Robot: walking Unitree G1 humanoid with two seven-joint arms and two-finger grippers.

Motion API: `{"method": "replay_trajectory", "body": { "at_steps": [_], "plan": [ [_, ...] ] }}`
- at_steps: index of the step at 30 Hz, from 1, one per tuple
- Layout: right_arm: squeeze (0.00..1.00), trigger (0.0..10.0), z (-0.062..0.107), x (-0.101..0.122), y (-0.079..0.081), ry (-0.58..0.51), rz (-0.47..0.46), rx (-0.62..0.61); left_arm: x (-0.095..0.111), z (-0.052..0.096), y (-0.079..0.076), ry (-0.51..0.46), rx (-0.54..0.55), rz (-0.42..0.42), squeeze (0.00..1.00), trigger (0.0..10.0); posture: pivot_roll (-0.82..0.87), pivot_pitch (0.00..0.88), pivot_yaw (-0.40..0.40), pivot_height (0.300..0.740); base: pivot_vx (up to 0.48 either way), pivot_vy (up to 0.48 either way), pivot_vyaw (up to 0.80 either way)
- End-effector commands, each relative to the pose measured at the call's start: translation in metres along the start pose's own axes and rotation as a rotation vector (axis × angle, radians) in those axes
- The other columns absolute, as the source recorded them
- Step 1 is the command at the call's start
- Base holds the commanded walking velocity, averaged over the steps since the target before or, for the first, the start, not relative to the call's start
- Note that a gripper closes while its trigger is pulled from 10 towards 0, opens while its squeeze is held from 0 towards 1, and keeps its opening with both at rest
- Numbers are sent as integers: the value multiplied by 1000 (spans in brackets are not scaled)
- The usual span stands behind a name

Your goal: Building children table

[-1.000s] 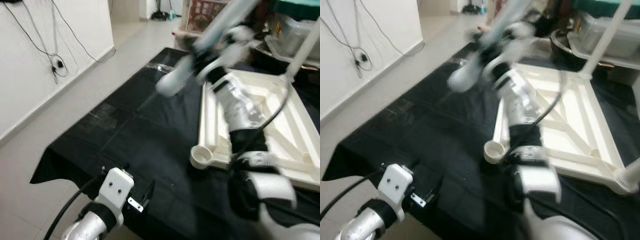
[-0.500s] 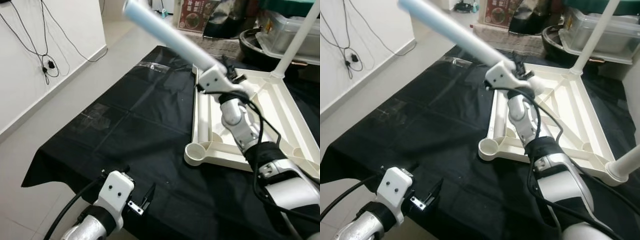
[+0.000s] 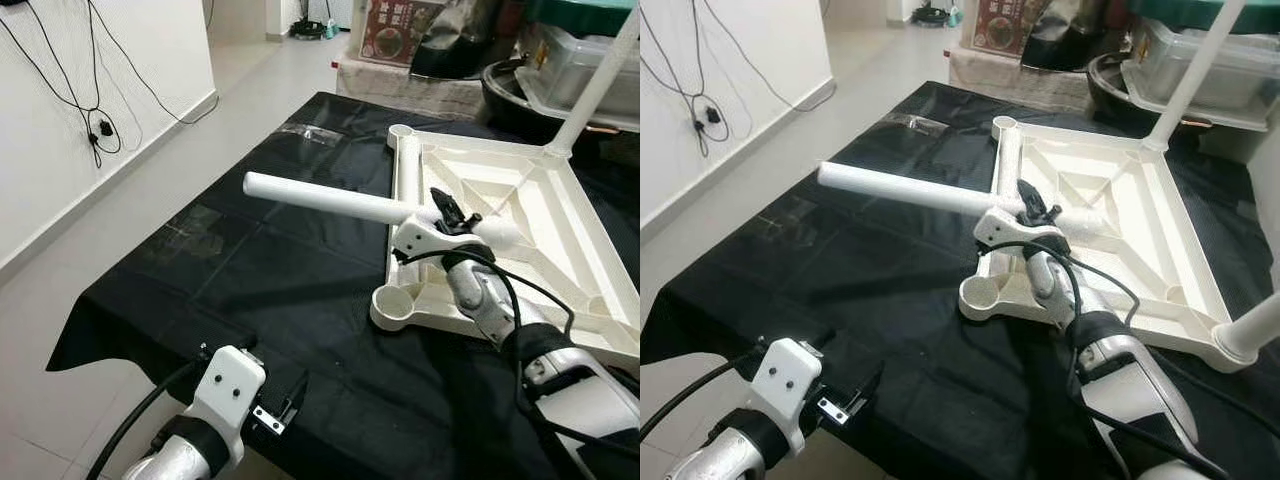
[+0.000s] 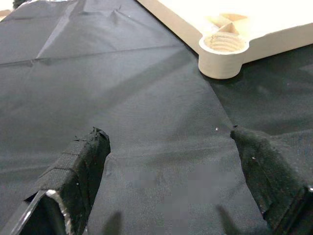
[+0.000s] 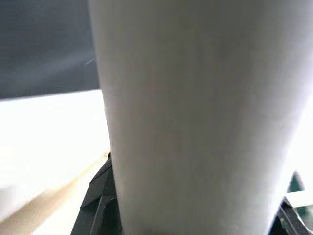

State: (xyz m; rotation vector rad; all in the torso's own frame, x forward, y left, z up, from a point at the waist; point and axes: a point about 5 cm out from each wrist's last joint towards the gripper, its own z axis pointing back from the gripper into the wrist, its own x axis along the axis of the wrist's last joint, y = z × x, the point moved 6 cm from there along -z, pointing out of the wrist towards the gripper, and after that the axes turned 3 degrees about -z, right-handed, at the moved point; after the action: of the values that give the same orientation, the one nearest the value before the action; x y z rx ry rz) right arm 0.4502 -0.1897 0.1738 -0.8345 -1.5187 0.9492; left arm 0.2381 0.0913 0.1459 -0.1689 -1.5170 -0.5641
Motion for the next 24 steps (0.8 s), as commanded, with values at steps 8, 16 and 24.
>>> {"method": "replay_trajectory", "body": {
  "at_steps": [8, 16, 24],
  "plan": [
    [0, 10000, 1, 22, 56, 130, -883, 352, -2, -1, 2, 13, -9, -24, 0, 10000, 258, 136, -78, 740, 0, 0, 0],
    [0, 10000, 4, 121, 53, -71, -1275, 520, -2, -3, 11, 11, 6, -43, 0, 10000, 245, 135, -75, 740, 0, 0, 0],
    [0, 10000, 52, 199, 61, -225, -1366, 797, -2, -7, 21, 8, 25, -61, 0, 10000, 241, 130, -78, 740, 0, 0, 0]
  ]
}}
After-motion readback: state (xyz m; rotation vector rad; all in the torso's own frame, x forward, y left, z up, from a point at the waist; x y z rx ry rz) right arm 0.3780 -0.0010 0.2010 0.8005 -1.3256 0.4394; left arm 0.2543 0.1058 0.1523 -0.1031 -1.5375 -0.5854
